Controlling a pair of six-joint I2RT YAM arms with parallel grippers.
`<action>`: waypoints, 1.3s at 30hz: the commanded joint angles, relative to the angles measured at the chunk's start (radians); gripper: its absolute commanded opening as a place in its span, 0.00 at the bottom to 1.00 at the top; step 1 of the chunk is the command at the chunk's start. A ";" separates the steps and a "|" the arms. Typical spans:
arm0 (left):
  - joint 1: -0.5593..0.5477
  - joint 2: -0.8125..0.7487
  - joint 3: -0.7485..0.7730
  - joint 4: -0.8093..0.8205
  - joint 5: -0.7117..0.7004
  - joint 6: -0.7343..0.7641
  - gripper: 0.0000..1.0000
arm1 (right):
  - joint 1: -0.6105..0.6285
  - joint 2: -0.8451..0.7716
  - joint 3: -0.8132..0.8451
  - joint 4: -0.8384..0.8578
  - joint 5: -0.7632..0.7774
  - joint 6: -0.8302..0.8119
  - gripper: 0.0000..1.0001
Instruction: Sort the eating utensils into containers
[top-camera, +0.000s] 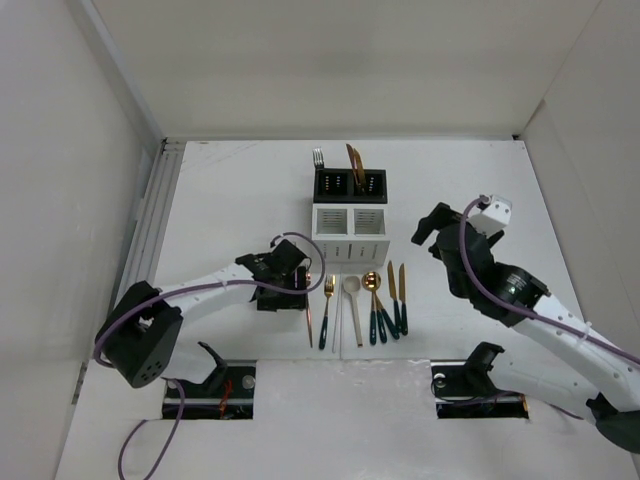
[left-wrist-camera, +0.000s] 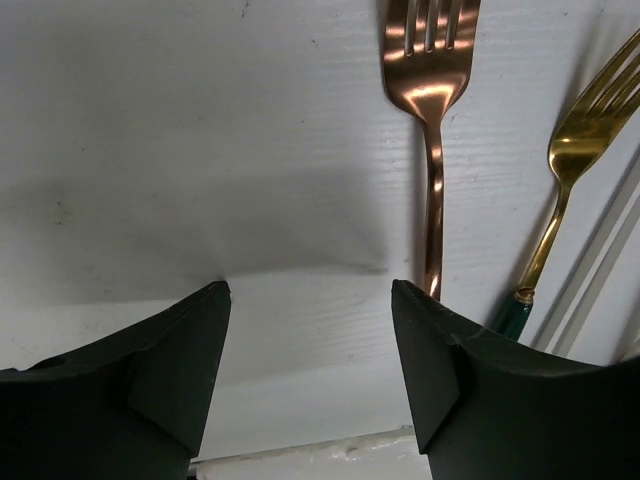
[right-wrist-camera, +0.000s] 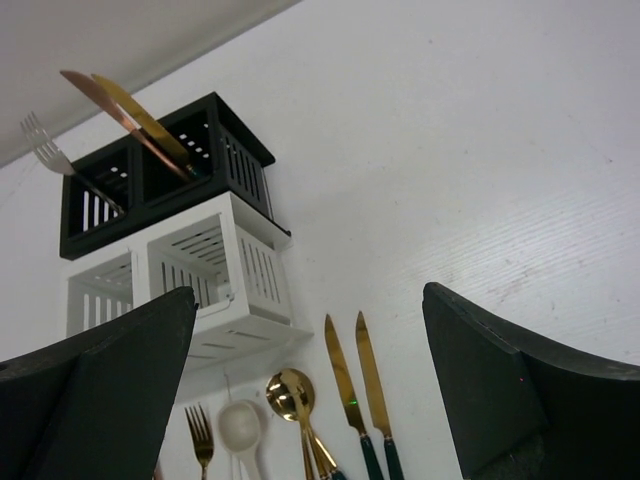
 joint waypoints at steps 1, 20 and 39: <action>-0.003 0.024 0.011 0.009 -0.004 -0.037 0.63 | 0.011 -0.045 -0.012 0.008 0.050 0.002 1.00; 0.009 0.085 0.172 -0.227 -0.038 -0.043 0.57 | 0.011 -0.051 -0.052 0.116 0.041 -0.176 1.00; -0.066 0.240 0.325 -0.163 0.061 -0.032 0.64 | 0.011 -0.111 -0.073 0.084 0.050 -0.217 1.00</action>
